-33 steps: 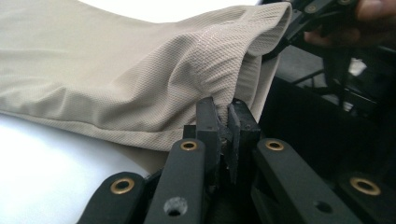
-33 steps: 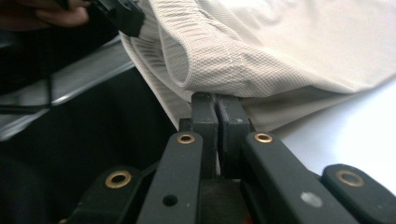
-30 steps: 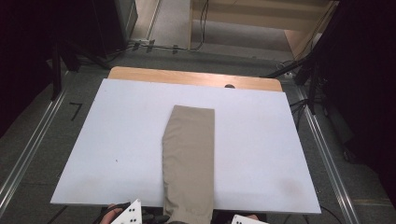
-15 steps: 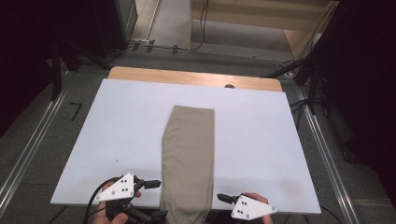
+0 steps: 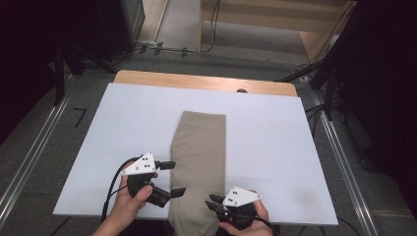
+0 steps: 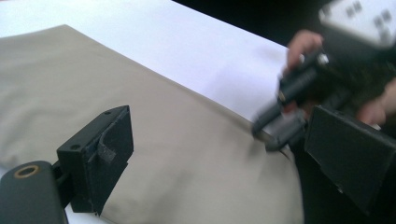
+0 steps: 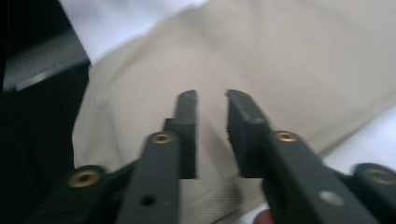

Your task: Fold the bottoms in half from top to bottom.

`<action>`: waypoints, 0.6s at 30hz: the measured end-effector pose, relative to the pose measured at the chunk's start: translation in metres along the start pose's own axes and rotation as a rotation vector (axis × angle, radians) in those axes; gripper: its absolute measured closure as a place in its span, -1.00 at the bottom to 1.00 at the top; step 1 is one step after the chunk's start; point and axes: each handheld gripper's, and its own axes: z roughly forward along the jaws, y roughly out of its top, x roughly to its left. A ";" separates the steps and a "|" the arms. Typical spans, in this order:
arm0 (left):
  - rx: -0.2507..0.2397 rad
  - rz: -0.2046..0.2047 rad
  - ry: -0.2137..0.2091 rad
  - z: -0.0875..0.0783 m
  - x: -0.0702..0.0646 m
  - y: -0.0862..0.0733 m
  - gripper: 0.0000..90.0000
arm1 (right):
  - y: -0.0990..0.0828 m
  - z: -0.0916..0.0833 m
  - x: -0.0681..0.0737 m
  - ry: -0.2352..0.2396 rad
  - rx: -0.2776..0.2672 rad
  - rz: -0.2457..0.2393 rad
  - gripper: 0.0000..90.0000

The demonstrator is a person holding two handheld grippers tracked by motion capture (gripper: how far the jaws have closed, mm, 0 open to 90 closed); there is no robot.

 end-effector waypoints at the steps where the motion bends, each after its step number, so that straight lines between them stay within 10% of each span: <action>1: 0.001 0.000 0.007 0.002 0.003 0.001 -0.81 | -0.001 0.003 0.000 0.002 0.019 -0.014 0.75; 9: 0.008 -0.014 0.030 0.010 0.033 0.013 -0.90 | -0.011 -0.007 -0.017 0.016 0.070 0.018 0.78; 18: 0.000 -0.065 0.079 0.023 0.087 0.035 -0.91 | 0.019 -0.017 -0.072 -0.013 0.009 0.107 -0.14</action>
